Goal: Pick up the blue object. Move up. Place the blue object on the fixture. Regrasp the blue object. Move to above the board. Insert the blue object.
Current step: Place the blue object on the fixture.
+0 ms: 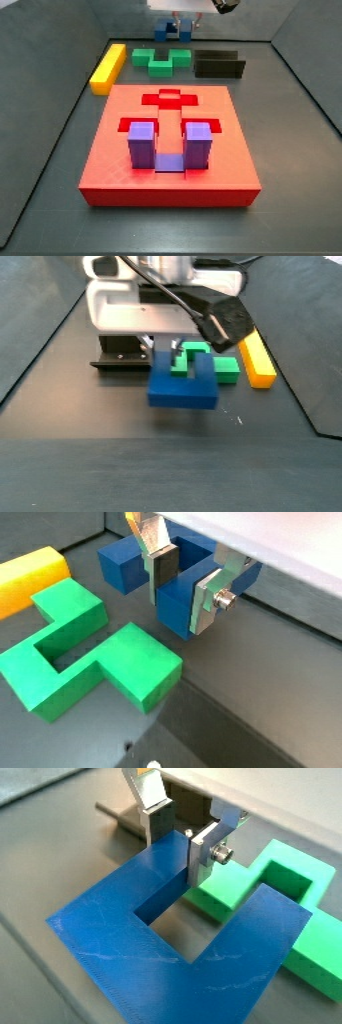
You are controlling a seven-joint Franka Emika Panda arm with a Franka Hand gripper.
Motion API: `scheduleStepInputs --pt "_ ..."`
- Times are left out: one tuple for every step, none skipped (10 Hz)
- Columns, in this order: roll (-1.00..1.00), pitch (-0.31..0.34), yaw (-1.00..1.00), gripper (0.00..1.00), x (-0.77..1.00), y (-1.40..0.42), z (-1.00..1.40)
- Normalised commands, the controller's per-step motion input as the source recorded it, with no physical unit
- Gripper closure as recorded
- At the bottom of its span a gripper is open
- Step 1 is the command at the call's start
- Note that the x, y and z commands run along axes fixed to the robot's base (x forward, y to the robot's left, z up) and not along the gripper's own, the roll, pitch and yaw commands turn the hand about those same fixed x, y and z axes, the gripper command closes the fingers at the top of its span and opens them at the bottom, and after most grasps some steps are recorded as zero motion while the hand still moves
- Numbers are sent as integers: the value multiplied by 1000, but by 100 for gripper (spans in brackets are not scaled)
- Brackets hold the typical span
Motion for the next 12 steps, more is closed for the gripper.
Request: scheduleStepInputs --pt "-989 -277 -403 100 529 60 480" --pt "-886 -183 -317 100 697 0 546" --pt "-606 -166 -223 100 829 -91 386" --pt "-643 -183 -237 100 780 -117 311" --pt "-580 -180 -191 100 837 -163 246" --pt "-480 -120 -140 100 871 -269 183" --pt "-349 -163 -14 100 774 -403 211" --pt "-234 -194 0 100 694 -526 254" --pt "-111 -134 154 100 566 -646 277" --pt "-80 0 286 100 566 -534 163" --pt "-46 37 351 100 620 -446 60" --pt "-289 109 260 100 746 -391 0"
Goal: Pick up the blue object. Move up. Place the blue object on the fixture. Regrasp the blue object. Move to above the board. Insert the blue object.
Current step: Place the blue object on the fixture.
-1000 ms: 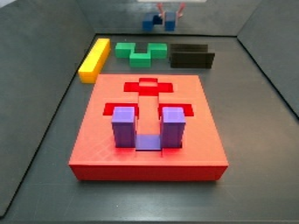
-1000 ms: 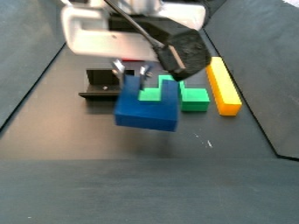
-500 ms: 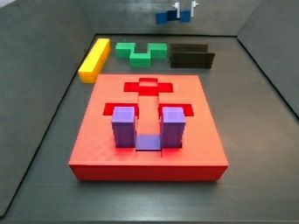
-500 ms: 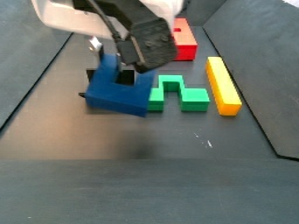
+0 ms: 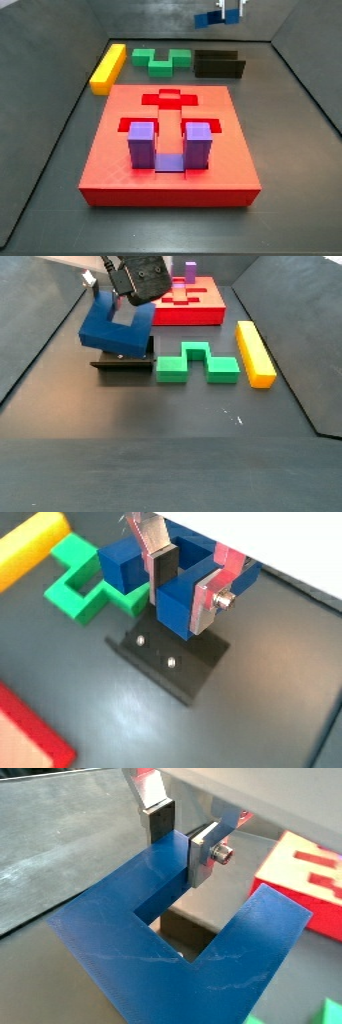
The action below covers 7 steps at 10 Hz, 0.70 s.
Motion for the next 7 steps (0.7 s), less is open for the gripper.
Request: scheduleStepInputs --pt "-560 117 206 100 674 -271 23" --pt "-903 9 166 100 477 -117 174" --pt "-923 0 194 100 389 -134 166" --pt "-946 0 186 100 309 -140 200" --pt "-1000 0 143 100 306 -80 186" --pt "-877 109 43 100 380 -74 -6" --pt "-757 229 0 100 391 -14 -206"
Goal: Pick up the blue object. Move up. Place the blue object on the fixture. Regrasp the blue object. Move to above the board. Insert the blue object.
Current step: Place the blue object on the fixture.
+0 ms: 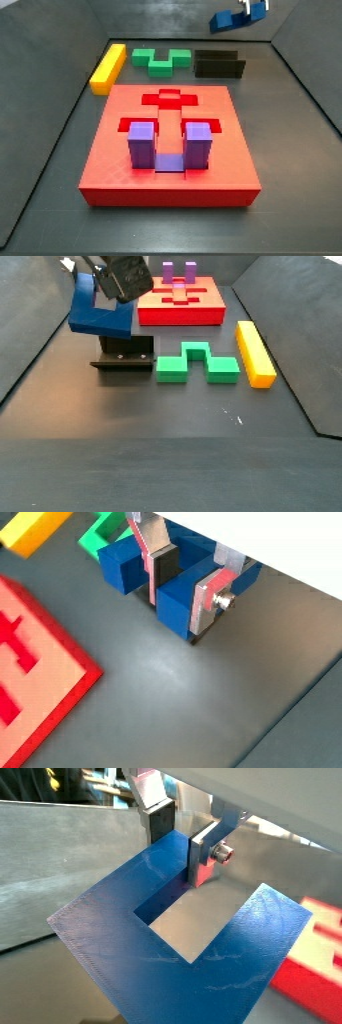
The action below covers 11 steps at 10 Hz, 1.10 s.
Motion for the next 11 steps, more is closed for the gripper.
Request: scheduleStepInputs --pt "-649 329 9 100 371 0 -329" --pt "-300 403 31 100 223 0 -397" --pt "-317 317 0 100 6 0 -411" --pt "-291 263 0 100 0 0 -260" --pt "0 120 -63 100 0 0 -26" --pt "-206 -63 -203 100 -191 -51 -9" --pt "-437 -143 -374 100 -211 -69 -83" --pt "-337 -131 -620 100 -300 -177 -134" --pt "-140 -123 -709 100 -269 -191 -106" --pt "-154 -160 -666 100 -311 -134 -89" --pt "0 -49 -357 100 -100 0 -83"
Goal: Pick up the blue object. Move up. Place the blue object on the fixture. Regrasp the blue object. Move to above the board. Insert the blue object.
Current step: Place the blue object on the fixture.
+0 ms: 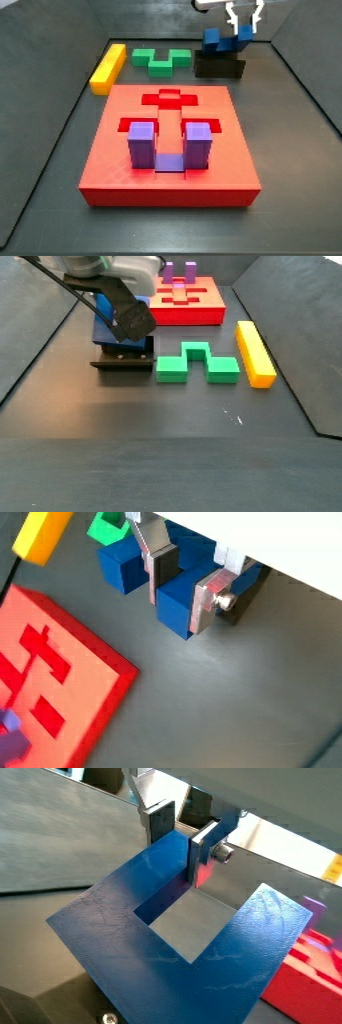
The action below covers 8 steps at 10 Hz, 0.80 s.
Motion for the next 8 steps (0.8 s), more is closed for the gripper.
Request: scheduleStepInputs --pt "83 0 -166 100 0 0 -146" --pt "163 0 -23 100 151 0 -240" --pt "297 40 0 100 129 9 -369" --pt "394 74 34 100 14 0 -480" --pt "234 171 49 100 131 0 -437" --pt "86 197 0 100 120 43 -369" --pt "206 51 0 100 0 0 -91" --pt "23 0 0 100 0 0 0"
